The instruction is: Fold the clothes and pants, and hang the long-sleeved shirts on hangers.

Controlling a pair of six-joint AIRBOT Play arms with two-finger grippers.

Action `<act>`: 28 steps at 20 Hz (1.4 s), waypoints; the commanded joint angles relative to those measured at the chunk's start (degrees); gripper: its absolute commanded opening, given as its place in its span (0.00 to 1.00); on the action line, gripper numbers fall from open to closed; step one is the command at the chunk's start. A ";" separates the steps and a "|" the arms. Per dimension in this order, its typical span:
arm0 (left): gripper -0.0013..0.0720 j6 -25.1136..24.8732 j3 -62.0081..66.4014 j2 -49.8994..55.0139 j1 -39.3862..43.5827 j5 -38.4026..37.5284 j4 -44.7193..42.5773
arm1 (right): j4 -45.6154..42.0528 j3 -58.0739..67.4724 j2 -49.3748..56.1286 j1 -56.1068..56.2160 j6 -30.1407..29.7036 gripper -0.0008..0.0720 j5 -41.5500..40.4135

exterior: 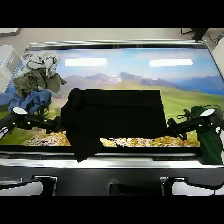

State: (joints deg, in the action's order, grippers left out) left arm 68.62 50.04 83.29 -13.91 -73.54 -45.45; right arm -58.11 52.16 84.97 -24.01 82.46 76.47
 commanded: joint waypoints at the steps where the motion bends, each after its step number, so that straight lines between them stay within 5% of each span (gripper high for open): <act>1: 0.06 0.72 7.78 -2.64 0.02 -2.71 0.31 | 2.40 7.85 -4.50 0.04 -2.40 0.06 3.72; 9: 0.06 2.58 63.65 -22.71 0.00 6.54 -3.56 | -5.46 69.44 -21.00 0.02 -4.07 0.06 -7.65; 14: 0.06 9.42 67.19 -36.22 0.00 7.80 -6.56 | -11.80 68.30 -34.77 0.02 3.52 0.06 -0.90; 21: 0.05 13.49 67.25 -39.41 0.00 10.43 -9.25 | -13.11 68.35 -38.36 0.02 4.26 0.06 -7.80; 25: 0.06 15.89 64.61 -32.59 0.15 -3.23 -11.28 | -11.28 67.76 -30.91 0.04 6.73 0.06 8.87; 28: 0.06 14.23 49.64 -25.57 3.61 -9.40 -11.15 | -6.19 53.51 -21.35 0.37 7.34 0.06 20.87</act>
State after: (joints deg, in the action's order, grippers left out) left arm 83.18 109.14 52.53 -12.40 -75.64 -55.94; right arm -68.01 114.93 56.60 -23.92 88.77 85.71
